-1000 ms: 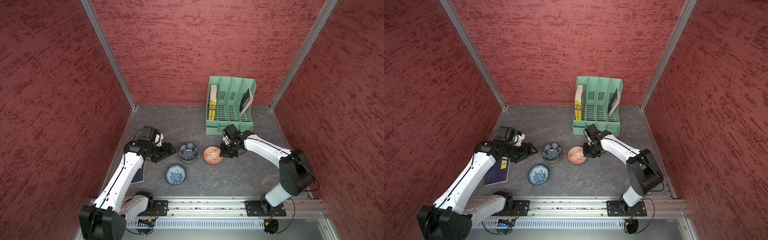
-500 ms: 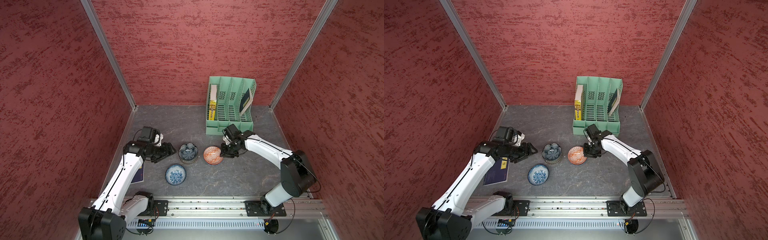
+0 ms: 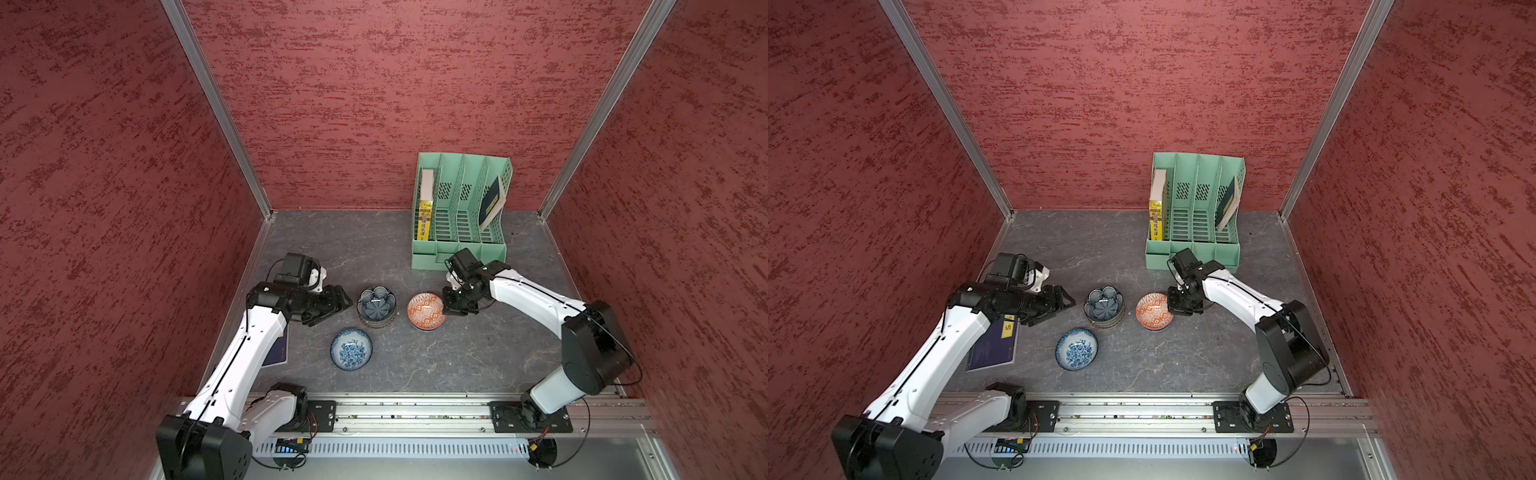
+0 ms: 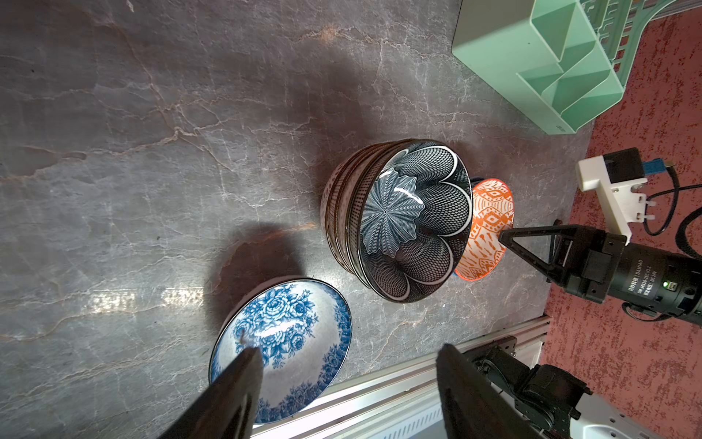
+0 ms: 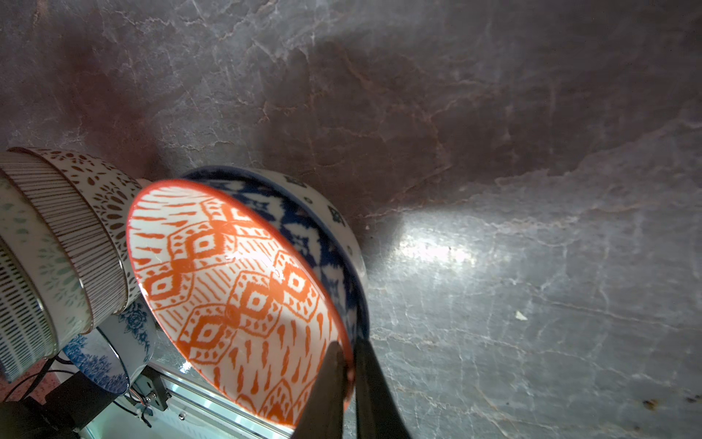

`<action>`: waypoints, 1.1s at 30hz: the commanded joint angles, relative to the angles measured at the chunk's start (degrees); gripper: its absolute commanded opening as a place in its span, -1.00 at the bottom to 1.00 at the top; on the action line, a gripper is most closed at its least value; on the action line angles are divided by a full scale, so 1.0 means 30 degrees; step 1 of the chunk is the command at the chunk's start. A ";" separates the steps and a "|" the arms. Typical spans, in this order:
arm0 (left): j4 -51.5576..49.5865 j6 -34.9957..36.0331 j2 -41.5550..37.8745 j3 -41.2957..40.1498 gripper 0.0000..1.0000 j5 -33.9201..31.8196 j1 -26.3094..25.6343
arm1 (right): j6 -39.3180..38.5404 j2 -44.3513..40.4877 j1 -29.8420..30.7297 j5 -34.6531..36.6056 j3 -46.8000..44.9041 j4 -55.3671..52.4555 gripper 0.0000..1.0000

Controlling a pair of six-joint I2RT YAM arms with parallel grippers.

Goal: Stack the bowls
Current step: Place the bowl on the bowl.

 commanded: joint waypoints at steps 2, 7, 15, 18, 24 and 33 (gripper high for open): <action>-0.0127 0.0268 -0.0060 -0.0015 0.51 0.0133 -0.0001 | -0.0024 0.0079 -0.0140 0.0158 0.0202 -0.0040 -0.81; -0.0112 0.0282 0.0023 -0.0029 0.51 0.0133 -0.0034 | 0.0064 0.0285 -0.0136 -0.0128 0.0180 0.0041 -0.81; -0.0181 0.0260 0.0124 0.0014 0.51 0.0135 -0.0098 | 0.0247 0.0400 -0.0129 -0.0394 0.0309 -0.0090 -0.82; -0.0419 0.0231 0.0249 0.0121 0.51 0.0134 -0.0122 | 0.0328 0.0566 -0.0129 -0.0604 0.0428 -0.0276 -0.82; -0.0769 0.0202 0.0170 0.0248 0.51 0.0112 -0.0121 | 0.0581 0.0815 -0.0133 -0.1208 0.0579 -0.0336 -0.84; -0.0813 0.0159 0.0207 0.0219 0.51 0.0133 -0.0129 | 0.0584 0.0842 -0.0152 -0.1310 0.0792 -0.0822 -0.81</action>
